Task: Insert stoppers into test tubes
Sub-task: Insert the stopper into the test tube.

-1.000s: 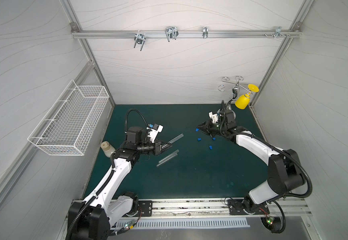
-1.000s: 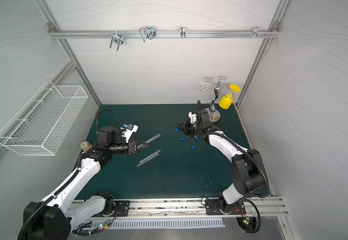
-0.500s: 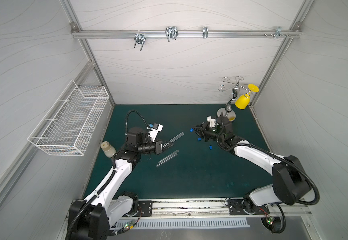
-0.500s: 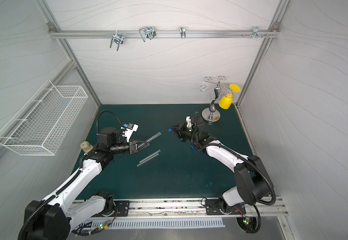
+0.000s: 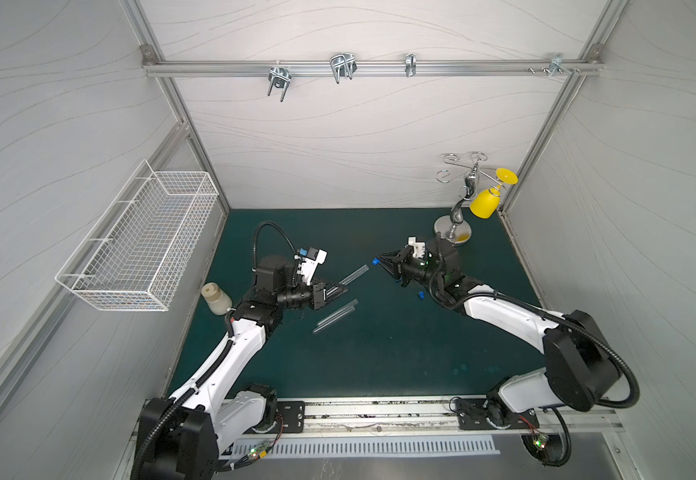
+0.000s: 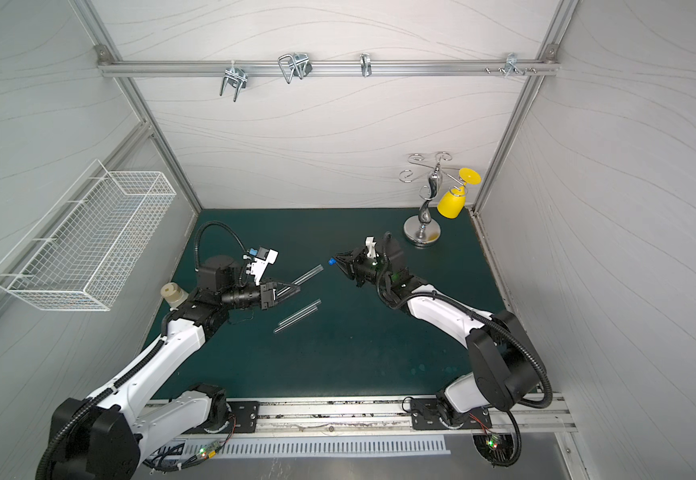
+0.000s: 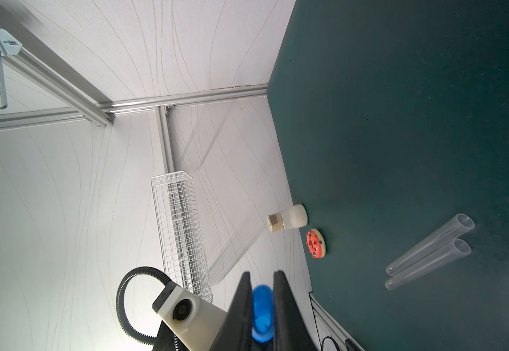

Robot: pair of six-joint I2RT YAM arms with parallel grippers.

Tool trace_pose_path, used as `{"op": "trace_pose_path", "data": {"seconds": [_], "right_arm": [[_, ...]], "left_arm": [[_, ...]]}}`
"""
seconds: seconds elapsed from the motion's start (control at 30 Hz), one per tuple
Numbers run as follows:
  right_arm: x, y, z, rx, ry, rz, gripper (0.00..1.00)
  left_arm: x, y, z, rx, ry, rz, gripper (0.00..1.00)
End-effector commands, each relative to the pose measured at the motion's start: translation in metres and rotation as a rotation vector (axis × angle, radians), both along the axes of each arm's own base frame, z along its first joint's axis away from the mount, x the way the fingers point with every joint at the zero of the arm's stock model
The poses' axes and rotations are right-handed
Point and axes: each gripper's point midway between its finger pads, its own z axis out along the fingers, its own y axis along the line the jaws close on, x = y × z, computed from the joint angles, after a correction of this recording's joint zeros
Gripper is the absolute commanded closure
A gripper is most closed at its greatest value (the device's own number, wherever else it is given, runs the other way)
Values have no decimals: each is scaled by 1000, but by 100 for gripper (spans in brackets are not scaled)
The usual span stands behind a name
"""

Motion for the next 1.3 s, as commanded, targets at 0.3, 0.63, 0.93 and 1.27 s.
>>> {"op": "trace_pose_path", "data": {"seconds": [0.3, 0.63, 0.93, 1.27], "right_arm": [[-8, 16, 33, 78, -34, 23, 87], [-14, 20, 40, 85, -41, 41, 86], [-17, 17, 42, 83, -42, 38, 87], [-19, 14, 40, 76, -39, 36, 87]], "left_arm": [[3, -2, 7, -7, -51, -9, 100], [4, -2, 8, -6, -49, -4, 100], [6, -1, 9, 2, -49, 6, 100], [8, -1, 15, -1, -48, 9, 100]]}}
